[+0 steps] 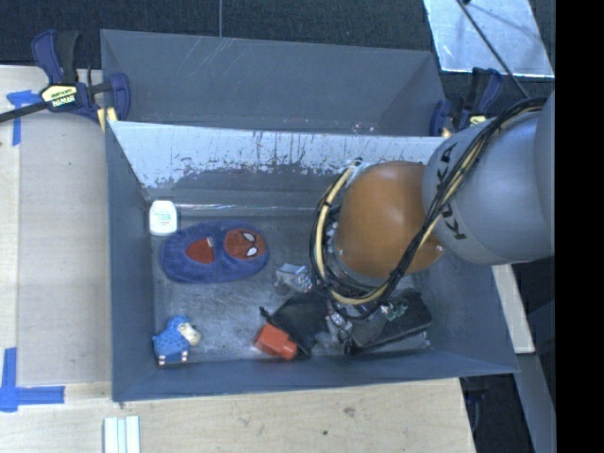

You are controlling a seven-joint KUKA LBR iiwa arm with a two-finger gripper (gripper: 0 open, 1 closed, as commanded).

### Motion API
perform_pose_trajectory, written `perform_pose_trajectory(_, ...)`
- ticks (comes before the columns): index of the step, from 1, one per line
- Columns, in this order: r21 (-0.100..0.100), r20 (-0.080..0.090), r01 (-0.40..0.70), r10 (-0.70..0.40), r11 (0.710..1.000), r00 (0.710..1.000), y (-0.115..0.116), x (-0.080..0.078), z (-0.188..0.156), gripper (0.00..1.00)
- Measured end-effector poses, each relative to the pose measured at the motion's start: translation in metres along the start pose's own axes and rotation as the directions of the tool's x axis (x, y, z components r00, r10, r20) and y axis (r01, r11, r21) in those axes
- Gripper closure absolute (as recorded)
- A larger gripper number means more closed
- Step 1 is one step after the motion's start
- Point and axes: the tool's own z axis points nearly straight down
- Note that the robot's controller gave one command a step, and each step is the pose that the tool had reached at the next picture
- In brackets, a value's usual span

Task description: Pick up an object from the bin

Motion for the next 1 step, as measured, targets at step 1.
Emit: perform_pose_trajectory(1, 0.000, 0.001, -0.003, 0.003, 1.000, 1.000, -0.0003, -0.0002, -0.0001, 0.00)
